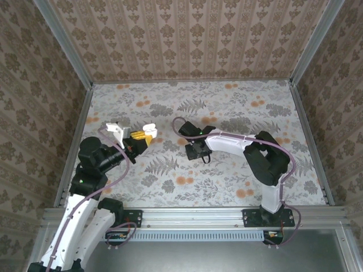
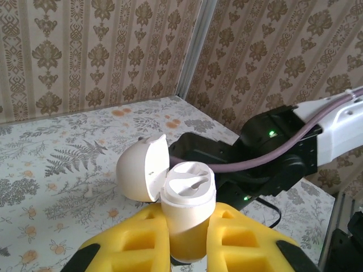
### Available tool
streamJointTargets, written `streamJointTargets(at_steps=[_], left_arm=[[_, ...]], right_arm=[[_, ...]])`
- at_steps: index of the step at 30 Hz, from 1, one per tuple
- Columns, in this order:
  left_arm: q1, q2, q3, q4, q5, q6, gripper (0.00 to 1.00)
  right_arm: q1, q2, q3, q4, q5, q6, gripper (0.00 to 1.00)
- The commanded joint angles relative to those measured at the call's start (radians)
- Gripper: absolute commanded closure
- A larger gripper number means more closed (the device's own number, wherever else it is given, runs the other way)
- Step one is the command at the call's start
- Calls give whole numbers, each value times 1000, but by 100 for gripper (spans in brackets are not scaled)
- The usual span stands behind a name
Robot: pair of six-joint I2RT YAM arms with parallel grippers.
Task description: Insert wireless bluetooth earbuds into charging case
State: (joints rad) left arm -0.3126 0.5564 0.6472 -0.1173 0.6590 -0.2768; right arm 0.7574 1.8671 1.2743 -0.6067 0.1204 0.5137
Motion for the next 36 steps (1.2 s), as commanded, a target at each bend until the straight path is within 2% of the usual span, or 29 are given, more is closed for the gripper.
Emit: streamJointTargets(at_steps=[1, 7, 13, 24, 31, 36], left_arm=[[4, -4, -15, 41, 25, -17, 100], [4, -3, -35, 59, 27, -25, 100], [4, 14, -47, 74, 43, -24, 100], [3, 12, -66, 69, 53, -6, 100], [3, 10, -73, 65, 51, 8, 100], [3, 20, -77, 69, 54, 13, 100]], right_arm=[[-23, -62, 24, -66, -51, 80, 53], [-49, -40, 62, -101, -108, 167, 56], [-49, 54, 126, -140, -97, 223, 57], [-48, 182, 221, -211, -77, 216, 66], [-37, 208, 242, -234, -91, 209, 75], [-36, 224, 263, -261, -90, 197, 77]])
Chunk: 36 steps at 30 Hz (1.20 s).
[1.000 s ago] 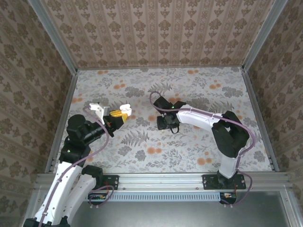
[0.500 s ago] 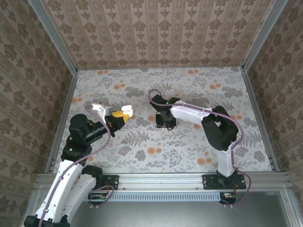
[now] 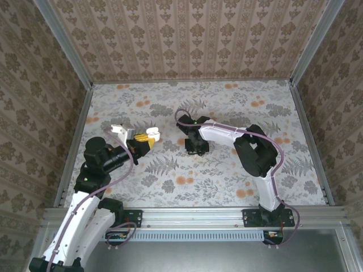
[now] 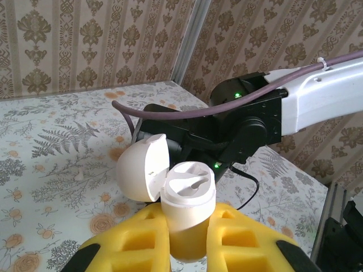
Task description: Insert wireless bluetooth earbuds into charging case
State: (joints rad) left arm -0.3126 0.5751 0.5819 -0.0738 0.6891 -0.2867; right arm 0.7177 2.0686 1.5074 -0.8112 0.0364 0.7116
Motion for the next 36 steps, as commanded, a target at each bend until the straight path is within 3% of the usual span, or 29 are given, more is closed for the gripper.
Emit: streamJointTargets(at_steps=[1, 9, 22, 28, 36], left_arm=[[3, 4, -13, 26, 25, 24, 100], [2, 13, -21, 44, 25, 18, 100], [1, 27, -34, 55, 25, 11, 100], [0, 34, -33, 57, 22, 9, 100], [-3, 34, -33, 49, 17, 7, 100]], right_arm=[[6, 22, 31, -63, -7, -4, 78], [8, -27, 25, -78, 22, -18, 85], [9, -26, 42, -258, 214, -103, 79], [11, -47, 31, -215, 135, -101, 61], [-23, -236, -139, 32, -85, -39, 60]])
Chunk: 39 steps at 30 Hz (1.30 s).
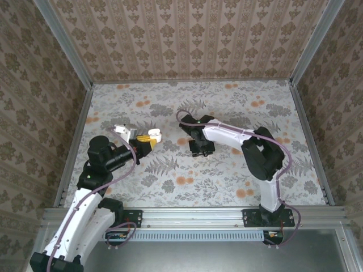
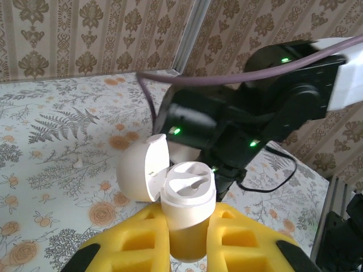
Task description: Insert wireless bluetooth earbuds into charging case
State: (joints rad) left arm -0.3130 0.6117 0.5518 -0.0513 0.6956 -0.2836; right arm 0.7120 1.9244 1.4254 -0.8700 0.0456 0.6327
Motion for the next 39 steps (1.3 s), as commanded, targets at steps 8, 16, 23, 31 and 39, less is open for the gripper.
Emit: streamJointTargets(at_steps=[8, 16, 23, 31, 39], left_arm=[[-16, 21, -4, 51, 12, -9, 100], [-99, 94, 30, 34, -31, 29, 100], [-172, 120, 49, 5, -97, 75, 100], [-180, 114, 46, -15, -103, 89, 100], [-180, 114, 42, -20, -110, 103, 100]], right_arm=[[-128, -211, -248, 195, -138, 73, 68], [-106, -123, -139, 72, -44, 62, 63], [-83, -12, -31, -31, 32, 53, 62], [-61, 76, 14, -55, 65, 56, 65], [-49, 106, 16, -68, 86, 58, 68]])
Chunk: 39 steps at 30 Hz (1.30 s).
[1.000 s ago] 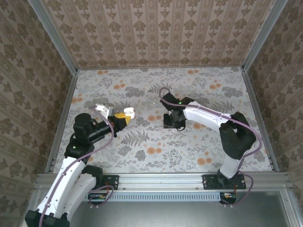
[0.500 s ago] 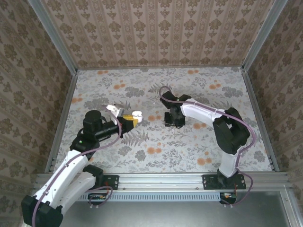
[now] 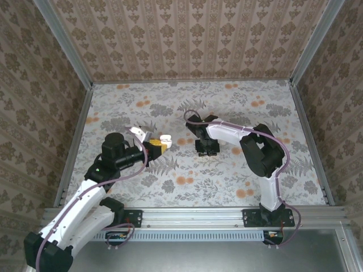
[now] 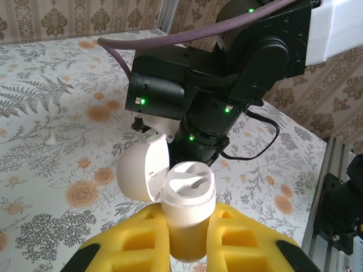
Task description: Insert wireless bluetooth earbuds into charging case
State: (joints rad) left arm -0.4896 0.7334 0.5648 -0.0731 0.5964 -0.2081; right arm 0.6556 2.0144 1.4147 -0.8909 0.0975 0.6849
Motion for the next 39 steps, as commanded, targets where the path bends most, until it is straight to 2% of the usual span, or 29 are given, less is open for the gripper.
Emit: streamJointTargets(at_steps=[1, 9, 11, 14, 16, 24, 31, 36, 39], left_arm=[[-3, -8, 30, 0, -9, 30, 100], [-5, -7, 32, 0, -11, 38, 100], [-5, -6, 32, 1, -8, 38, 100], [-6, -5, 35, 1, -9, 38, 100], [-6, -5, 36, 1, -8, 36, 100], [-11, -9, 41, -14, -13, 33, 100], [-12, -9, 43, -18, -15, 38, 100], [-12, -9, 41, -19, -16, 38, 100], [-14, -15, 42, -25, -15, 39, 100]], right_arm=[[10, 17, 26, -50, 36, 5, 69], [15, 6, 7, -44, 39, -3, 80], [14, 2, 9, -44, 39, -7, 80], [15, 0, 27, -57, 48, -12, 71], [14, 3, 43, -65, 54, -17, 69], [13, 29, 67, -71, 45, -36, 75], [13, 37, 36, -58, 31, -30, 76], [13, 43, 30, -54, 30, -34, 81], [13, 52, 38, -56, 27, -37, 80]])
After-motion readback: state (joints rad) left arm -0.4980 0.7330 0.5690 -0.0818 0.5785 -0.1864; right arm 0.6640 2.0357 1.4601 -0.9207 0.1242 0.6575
